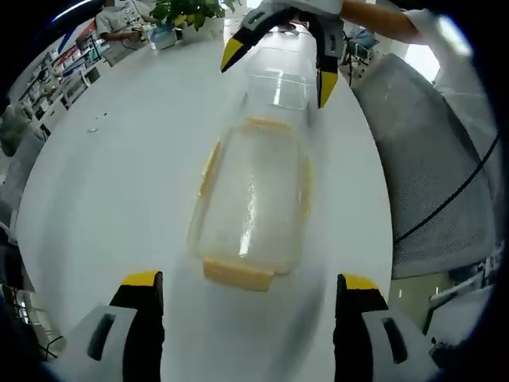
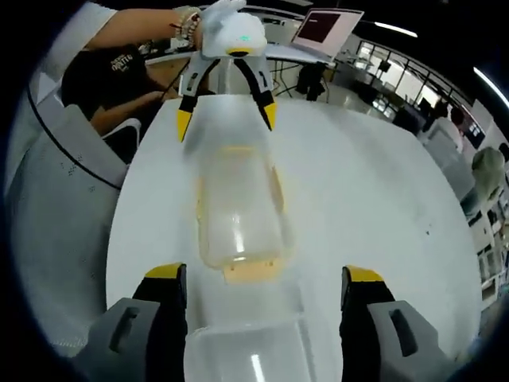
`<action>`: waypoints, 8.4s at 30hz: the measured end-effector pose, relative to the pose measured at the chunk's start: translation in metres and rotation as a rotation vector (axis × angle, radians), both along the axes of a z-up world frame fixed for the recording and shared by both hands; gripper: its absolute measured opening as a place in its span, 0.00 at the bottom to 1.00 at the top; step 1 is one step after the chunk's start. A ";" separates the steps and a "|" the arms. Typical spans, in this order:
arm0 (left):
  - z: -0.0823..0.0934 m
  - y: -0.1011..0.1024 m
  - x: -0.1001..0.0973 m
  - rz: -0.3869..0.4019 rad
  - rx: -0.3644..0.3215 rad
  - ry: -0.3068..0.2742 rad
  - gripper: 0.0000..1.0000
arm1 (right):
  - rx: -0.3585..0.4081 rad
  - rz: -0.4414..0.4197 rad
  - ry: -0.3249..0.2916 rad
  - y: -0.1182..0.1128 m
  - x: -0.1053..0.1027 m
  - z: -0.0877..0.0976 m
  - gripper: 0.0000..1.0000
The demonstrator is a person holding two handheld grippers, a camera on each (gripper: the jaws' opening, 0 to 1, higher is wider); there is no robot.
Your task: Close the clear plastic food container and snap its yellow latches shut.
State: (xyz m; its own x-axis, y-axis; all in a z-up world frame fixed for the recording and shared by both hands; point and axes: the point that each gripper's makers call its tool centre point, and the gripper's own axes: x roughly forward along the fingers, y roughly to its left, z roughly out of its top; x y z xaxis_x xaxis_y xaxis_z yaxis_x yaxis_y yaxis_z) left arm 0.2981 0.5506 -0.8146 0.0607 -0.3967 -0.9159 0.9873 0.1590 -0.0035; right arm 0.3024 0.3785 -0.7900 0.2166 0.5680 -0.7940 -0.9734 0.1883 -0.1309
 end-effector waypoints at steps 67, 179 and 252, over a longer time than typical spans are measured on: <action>-0.024 -0.003 0.016 -0.165 0.072 0.026 0.35 | -0.139 0.182 0.059 0.012 -0.003 -0.043 0.39; 0.052 -0.065 -0.006 -0.128 0.052 -0.053 0.34 | -0.146 0.193 -0.014 -0.047 -0.010 0.026 0.34; 0.042 -0.239 -0.014 -0.171 0.028 0.006 0.34 | -0.200 0.146 0.052 -0.221 -0.025 0.012 0.34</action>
State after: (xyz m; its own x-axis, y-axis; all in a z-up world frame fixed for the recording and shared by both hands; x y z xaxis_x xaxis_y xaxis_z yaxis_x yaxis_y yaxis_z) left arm 0.2840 0.3115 -0.7727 -0.0116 -0.3752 -0.9269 0.9999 -0.0117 -0.0078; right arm 0.2773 0.1571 -0.7783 0.1001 0.4212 -0.9014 -0.9947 0.0205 -0.1009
